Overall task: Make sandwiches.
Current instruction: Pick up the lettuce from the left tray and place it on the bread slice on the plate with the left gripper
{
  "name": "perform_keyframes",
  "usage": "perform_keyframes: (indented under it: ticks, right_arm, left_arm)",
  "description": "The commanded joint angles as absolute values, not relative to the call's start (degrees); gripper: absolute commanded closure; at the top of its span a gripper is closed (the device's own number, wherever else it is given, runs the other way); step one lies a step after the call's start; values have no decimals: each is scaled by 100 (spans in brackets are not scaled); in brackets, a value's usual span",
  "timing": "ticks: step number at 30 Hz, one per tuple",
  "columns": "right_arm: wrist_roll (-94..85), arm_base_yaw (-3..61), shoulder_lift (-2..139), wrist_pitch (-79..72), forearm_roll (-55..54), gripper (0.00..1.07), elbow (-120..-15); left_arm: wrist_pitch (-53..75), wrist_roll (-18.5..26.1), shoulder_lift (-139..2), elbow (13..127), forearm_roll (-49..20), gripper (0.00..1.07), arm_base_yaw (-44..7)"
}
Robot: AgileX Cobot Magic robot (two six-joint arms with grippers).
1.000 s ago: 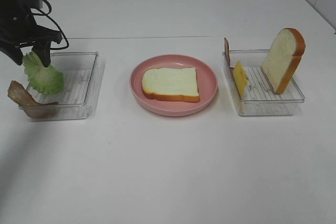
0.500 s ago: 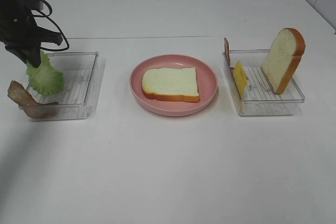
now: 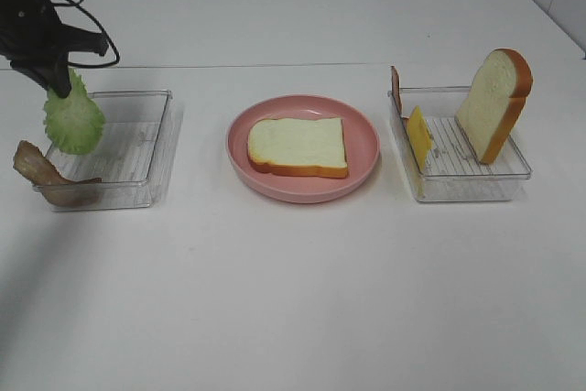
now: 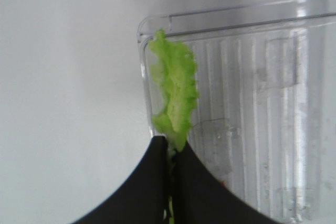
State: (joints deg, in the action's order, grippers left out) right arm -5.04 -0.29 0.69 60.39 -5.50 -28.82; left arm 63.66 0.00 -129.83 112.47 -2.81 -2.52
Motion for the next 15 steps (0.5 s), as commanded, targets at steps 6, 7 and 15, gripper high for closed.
perform_keyframes:
  ticks: [6, 7, 15]
  right_arm:
    - [-481, -29, 80, 6028, -550, 10, -2871]
    - [-481, -29, 80, 6028, -550, 10, -2871]
    - [-481, -29, 80, 6028, -550, 10, -2871]
  left_arm:
    - [6452, 229, -12490, 11585, -1094, 107, -498]
    - [6503, 229, -12490, 11826, -1278, 107, -636]
    - [6366, 338, -12513, 12393, -2143, 107, -1197]
